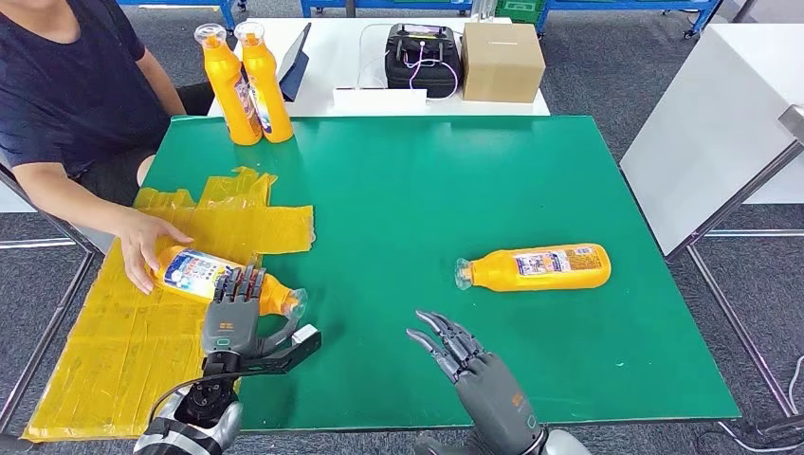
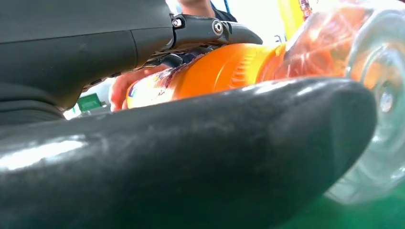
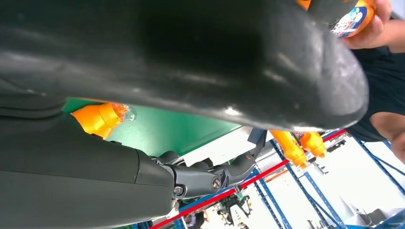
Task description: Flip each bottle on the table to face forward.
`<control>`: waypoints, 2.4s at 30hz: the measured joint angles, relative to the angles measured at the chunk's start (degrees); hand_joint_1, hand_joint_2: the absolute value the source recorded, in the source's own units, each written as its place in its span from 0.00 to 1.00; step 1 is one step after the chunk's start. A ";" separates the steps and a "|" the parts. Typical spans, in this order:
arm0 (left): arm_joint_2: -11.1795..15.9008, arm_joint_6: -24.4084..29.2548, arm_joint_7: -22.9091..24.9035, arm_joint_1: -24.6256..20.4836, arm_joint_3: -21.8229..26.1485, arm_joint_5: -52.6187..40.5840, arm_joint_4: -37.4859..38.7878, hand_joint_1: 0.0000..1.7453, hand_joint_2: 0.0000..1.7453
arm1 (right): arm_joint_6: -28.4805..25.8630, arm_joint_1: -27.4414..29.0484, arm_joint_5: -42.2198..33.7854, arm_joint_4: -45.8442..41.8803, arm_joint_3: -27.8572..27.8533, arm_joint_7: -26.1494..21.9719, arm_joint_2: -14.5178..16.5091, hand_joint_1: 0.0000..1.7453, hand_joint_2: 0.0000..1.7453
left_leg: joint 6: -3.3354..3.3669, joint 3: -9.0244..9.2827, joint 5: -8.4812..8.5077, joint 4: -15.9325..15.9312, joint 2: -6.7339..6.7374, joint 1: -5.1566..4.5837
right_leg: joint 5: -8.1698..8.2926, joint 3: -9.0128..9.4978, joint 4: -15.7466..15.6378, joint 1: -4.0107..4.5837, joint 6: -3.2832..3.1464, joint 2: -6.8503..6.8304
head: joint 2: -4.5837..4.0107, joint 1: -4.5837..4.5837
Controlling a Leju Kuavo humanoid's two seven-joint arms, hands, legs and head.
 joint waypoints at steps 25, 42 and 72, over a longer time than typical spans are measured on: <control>-10.06 -33.45 -46.70 26.31 12.24 90.92 -50.55 0.00 0.75 | -11.06 11.33 1.86 -7.38 -9.44 6.46 -7.22 0.00 1.00 | 0.05 -0.70 -0.06 0.02 -0.06 -0.16 | -0.06 -0.87 -0.02 -0.15 0.05 -0.03 | 0.00 -0.01; -10.93 -32.94 -45.99 28.99 12.59 88.45 -54.34 0.00 1.00 | 6.03 20.64 3.28 -4.00 -49.39 -1.94 -2.73 0.00 1.00 | 0.10 -0.68 -0.09 0.02 -0.02 -0.19 | -0.06 -0.93 -0.03 -0.16 0.07 -0.03 | 0.00 -0.01; -8.14 -32.47 -42.95 24.04 7.43 88.60 -52.09 0.00 1.00 | 8.95 -8.12 10.73 24.57 -40.48 3.51 -2.23 0.00 1.00 | 0.25 -0.68 0.07 0.04 -0.02 -0.19 | 0.07 -0.66 0.00 -0.17 0.19 -0.02 | 0.00 -0.01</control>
